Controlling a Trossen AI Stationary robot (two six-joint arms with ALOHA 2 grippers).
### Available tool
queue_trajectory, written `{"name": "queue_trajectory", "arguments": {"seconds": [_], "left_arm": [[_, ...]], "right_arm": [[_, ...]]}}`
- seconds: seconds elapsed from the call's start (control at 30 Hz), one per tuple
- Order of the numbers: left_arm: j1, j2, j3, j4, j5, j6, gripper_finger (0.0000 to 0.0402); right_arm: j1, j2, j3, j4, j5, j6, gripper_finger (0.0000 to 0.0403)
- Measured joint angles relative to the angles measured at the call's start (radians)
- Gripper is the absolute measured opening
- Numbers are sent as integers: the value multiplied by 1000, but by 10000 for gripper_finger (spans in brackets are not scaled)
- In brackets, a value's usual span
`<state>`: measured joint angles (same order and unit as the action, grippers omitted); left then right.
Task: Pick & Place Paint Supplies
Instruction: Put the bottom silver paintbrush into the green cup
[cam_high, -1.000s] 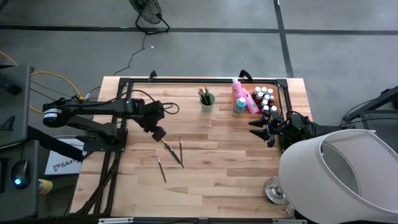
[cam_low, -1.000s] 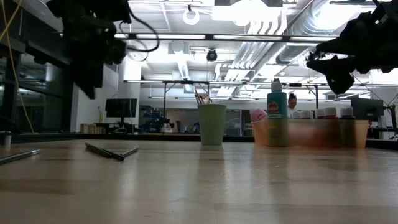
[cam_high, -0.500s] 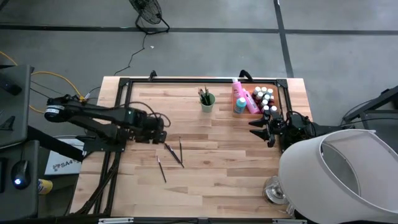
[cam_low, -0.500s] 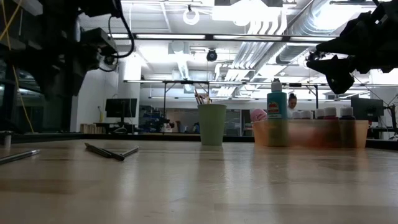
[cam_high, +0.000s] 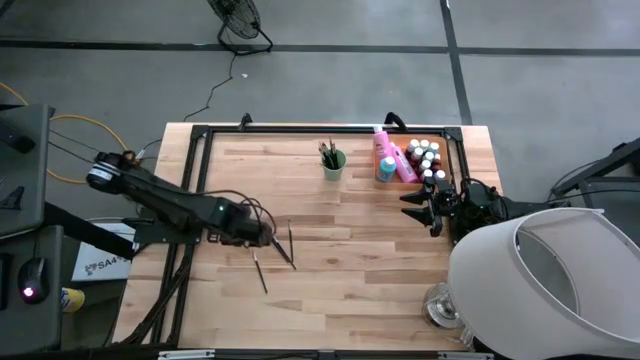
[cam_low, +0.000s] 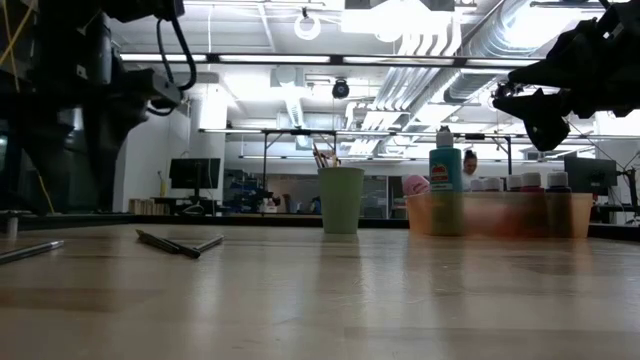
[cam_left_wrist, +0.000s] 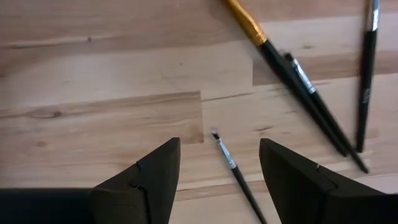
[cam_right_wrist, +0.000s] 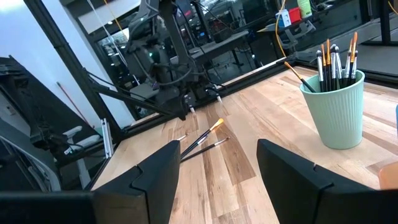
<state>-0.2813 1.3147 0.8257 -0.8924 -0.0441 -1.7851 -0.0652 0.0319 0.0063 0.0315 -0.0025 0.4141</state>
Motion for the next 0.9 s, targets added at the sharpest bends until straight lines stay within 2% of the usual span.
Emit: {"name": "queue_trajectory", "arguments": {"seconds": [0.33, 0.6, 0.9], "left_arm": [[-69, 88, 0, 29, 7, -67, 214], [-66, 171, 0, 99, 14, -74, 214], [-66, 209, -28, 145, 42, -89, 214]], "right_arm": [[0, 0, 0, 1, 0, 0, 207], [0, 0, 0, 1, 0, 0, 207], [0, 0, 0, 1, 0, 0, 207]]}}
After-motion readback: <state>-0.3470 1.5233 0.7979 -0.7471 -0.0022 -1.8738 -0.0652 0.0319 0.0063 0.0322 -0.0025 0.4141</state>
